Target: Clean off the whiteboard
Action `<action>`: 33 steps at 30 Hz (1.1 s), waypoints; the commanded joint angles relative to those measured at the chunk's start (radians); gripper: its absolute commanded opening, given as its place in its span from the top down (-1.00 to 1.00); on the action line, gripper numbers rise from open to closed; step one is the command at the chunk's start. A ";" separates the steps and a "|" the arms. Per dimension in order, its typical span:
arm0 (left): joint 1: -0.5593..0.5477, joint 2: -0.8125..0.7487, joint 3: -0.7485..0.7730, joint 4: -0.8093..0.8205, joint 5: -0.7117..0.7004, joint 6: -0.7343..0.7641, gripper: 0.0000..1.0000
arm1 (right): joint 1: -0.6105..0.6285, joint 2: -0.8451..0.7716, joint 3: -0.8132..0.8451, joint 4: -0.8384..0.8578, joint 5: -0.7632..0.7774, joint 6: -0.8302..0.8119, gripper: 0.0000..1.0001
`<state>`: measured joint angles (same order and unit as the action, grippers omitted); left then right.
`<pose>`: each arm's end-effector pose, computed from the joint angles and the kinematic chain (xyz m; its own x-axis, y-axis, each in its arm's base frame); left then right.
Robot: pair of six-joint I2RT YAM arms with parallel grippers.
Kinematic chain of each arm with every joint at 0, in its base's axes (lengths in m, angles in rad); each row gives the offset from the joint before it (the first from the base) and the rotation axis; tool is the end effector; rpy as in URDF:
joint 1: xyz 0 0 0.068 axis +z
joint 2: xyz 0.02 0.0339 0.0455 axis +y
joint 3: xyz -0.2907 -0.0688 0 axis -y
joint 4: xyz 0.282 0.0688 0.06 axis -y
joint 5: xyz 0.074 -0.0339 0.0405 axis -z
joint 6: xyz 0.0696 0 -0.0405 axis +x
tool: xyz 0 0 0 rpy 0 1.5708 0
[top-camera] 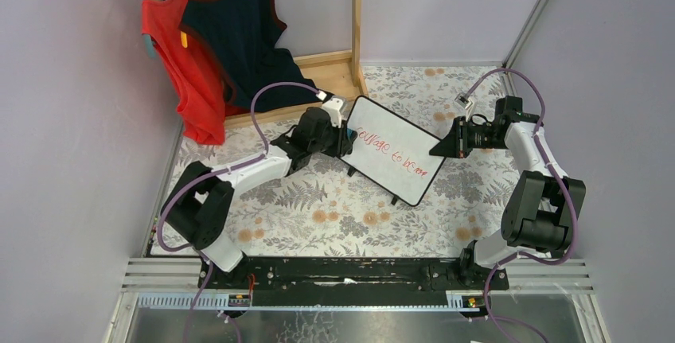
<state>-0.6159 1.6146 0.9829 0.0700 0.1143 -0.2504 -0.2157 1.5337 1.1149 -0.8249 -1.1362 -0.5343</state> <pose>0.3357 -0.2473 0.2096 -0.5829 0.1110 -0.8049 0.5246 0.8079 -0.2686 0.3304 -0.0078 0.2463 -0.6970 -0.0668 -0.7139 -0.6385 0.5109 0.5756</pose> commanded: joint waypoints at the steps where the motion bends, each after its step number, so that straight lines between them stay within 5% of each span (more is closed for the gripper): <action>1: -0.029 0.011 0.033 0.102 0.021 0.052 1.00 | 0.003 0.003 0.001 -0.022 0.050 0.018 1.00; 33: -0.230 0.149 0.203 0.148 -0.113 0.105 1.00 | 0.003 0.008 0.010 -0.054 0.033 -0.013 1.00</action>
<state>-0.8371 1.7275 1.1591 0.1642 0.0307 -0.1677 -0.2157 1.5337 1.1152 -0.8368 -1.1374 -0.5533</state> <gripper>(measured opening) 0.291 0.131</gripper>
